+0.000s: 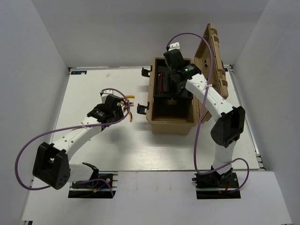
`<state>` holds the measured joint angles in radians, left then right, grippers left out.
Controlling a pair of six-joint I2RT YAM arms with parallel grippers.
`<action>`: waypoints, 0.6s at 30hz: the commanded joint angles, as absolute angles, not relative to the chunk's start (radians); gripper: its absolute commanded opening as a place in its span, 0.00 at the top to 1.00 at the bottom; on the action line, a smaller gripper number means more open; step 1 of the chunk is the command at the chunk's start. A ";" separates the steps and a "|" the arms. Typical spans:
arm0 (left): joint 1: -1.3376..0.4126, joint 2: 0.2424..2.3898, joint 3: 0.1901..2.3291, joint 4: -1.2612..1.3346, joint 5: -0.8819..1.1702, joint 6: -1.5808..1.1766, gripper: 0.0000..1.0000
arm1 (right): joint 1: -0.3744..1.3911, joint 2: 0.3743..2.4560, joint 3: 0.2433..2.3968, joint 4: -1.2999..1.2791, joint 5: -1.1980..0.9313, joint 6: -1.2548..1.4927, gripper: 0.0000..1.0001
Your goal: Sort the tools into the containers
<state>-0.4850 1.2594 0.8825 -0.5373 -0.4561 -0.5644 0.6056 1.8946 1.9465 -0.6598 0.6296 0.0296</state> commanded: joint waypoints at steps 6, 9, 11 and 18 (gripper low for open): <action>-0.373 1.445 0.919 -0.382 -0.326 -0.549 0.27 | 0.548 1.956 1.980 -0.716 0.656 0.144 1.00; -0.351 1.543 0.953 -0.344 -0.289 -0.520 0.27 | 0.538 1.977 1.971 -0.726 0.658 0.163 1.00; -0.342 1.594 1.004 -0.344 -0.273 -0.488 0.27 | 0.534 1.991 1.982 -0.733 0.655 0.169 0.92; -0.333 1.684 1.115 -0.344 -0.245 -0.387 0.27 | 0.523 1.967 1.970 -0.761 0.589 0.186 0.30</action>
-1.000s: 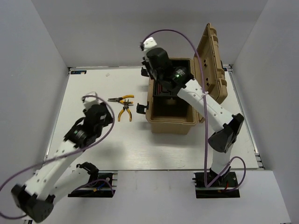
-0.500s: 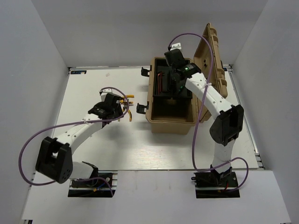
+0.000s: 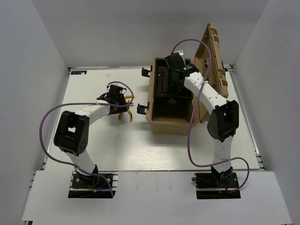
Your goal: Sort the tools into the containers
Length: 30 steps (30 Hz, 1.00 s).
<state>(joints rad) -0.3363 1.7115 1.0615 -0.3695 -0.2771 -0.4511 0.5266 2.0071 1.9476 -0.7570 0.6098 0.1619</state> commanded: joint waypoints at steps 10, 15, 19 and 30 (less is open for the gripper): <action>-0.333 1.741 1.137 -0.374 -0.192 -0.357 0.28 | 0.526 1.855 1.951 -0.776 0.467 0.222 0.21; -0.333 1.750 1.137 -0.385 -0.192 -0.357 0.29 | 0.529 1.778 1.908 -0.750 0.277 0.247 0.30; -0.333 1.785 1.146 -0.407 -0.183 -0.338 0.34 | 0.531 1.684 1.844 -0.704 0.164 0.242 0.33; -0.333 1.867 1.187 -0.446 -0.183 -0.327 0.63 | 0.532 1.602 1.787 -0.686 0.095 0.255 0.33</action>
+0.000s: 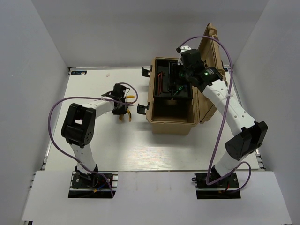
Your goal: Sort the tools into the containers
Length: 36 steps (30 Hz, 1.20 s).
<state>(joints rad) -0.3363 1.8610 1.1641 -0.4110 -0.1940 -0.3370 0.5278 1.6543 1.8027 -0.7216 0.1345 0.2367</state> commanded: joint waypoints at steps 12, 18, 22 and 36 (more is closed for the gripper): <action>-0.333 1.642 1.244 -0.624 0.024 -0.299 1.00 | 0.529 1.511 1.746 -0.664 0.017 0.261 0.18; -0.333 1.464 1.241 -0.655 -0.041 -0.314 1.00 | 0.529 1.500 1.741 -0.664 -0.024 0.267 0.18; -0.333 1.388 1.327 -0.701 -0.139 -0.336 1.00 | 0.528 1.493 1.741 -0.664 -0.029 0.270 0.18; -0.365 1.347 1.398 -0.479 0.526 -0.071 1.00 | 0.526 1.483 1.752 -0.652 -0.074 0.192 1.00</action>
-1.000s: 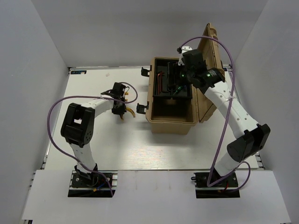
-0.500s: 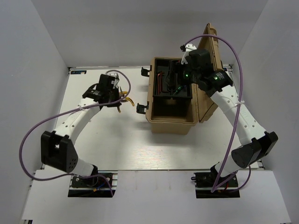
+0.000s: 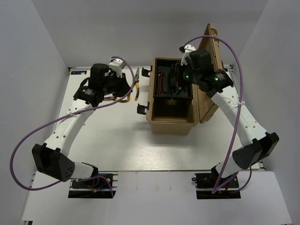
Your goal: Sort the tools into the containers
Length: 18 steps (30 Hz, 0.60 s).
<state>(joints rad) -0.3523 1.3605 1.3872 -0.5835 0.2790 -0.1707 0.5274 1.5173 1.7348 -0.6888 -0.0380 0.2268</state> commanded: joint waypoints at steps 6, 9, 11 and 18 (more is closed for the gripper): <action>-0.383 1.379 1.394 -0.436 0.788 0.053 1.00 | 0.522 1.471 1.779 -0.660 -0.054 0.155 1.00; -0.402 1.440 1.434 -0.485 0.917 0.121 1.00 | 0.520 1.468 1.795 -0.666 -0.011 0.149 1.00; -0.411 1.497 1.475 -0.512 0.952 0.149 1.00 | 0.517 1.459 1.801 -0.669 -0.005 0.147 1.00; -0.476 1.647 1.581 -0.566 0.953 0.183 1.00 | 0.505 1.437 1.891 -0.715 0.081 0.101 1.00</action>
